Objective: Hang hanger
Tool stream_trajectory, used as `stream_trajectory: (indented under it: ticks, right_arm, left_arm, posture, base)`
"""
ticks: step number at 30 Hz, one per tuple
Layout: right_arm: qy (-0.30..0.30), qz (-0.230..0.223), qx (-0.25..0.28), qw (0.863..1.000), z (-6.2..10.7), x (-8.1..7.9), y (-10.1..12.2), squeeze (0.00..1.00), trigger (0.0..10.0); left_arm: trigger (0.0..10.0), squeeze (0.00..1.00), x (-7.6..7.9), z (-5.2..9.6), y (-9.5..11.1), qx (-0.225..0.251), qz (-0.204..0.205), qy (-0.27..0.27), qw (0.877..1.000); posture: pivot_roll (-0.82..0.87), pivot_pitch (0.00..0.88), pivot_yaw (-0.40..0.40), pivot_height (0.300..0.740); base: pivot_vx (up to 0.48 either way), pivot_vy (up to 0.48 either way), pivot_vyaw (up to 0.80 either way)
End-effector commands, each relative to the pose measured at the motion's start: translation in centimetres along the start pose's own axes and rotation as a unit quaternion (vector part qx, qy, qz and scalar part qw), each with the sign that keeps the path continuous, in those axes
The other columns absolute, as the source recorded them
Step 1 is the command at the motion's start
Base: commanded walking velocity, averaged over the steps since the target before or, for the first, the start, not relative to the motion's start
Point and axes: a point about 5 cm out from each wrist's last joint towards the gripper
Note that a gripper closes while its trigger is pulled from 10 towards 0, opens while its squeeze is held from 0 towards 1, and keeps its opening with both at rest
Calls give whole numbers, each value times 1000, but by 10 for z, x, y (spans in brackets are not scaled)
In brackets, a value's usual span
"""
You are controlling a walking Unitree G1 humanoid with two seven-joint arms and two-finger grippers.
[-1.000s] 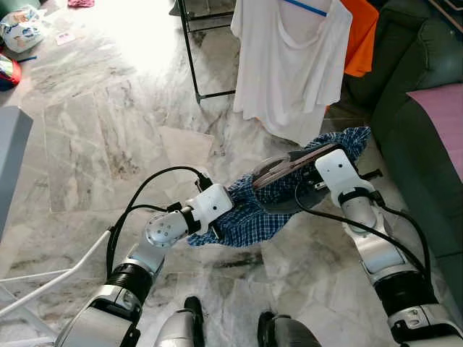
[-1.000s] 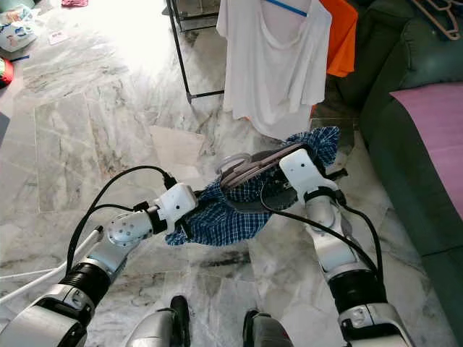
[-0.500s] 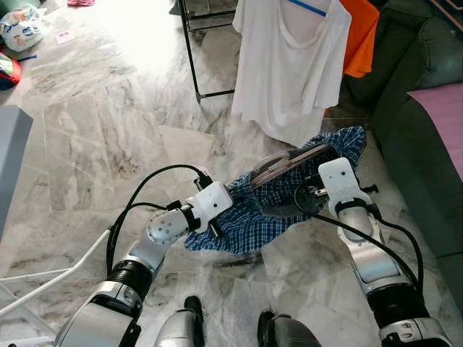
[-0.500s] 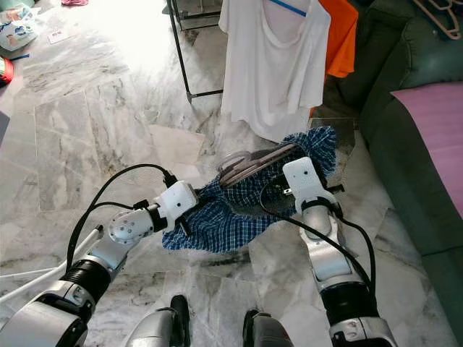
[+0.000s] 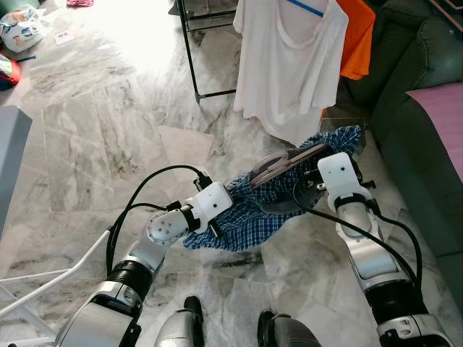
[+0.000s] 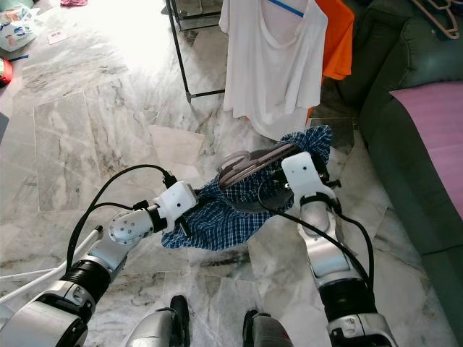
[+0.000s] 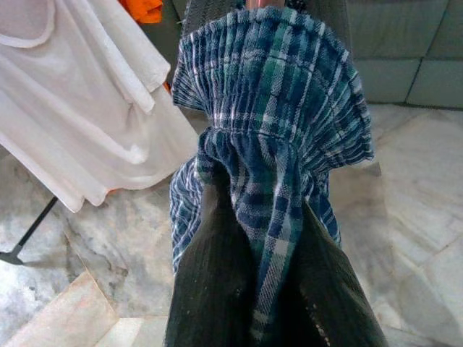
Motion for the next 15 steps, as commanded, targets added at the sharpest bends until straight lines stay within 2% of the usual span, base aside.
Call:
stream_trajectory:
  ticks: [1,15]
  right_arm:
    - [0,6,12,1000,1,-3,4,0,0]
    - [1,6,19,1000,5,-6,4,0,0]
  left_arm:
    - [0,0,1,1,-3,-8,-1,-1,1000]
    - [0,0,0,1,-4,-13,-1,1,1000]
  posture:
    - [-5,292,28,740]
    - [-4,289,34,740]
  base:
    - [0,0,0]
    - [0,0,0]
Point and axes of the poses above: a point about 5 cm out from each wrist's last joint towards the gripper, its own z axis pointing back from the gripper into the wrist, its own y axis along the axis of the wrist's last joint, x = y × z, and after that the axes turned 1 degree about z, right-handed
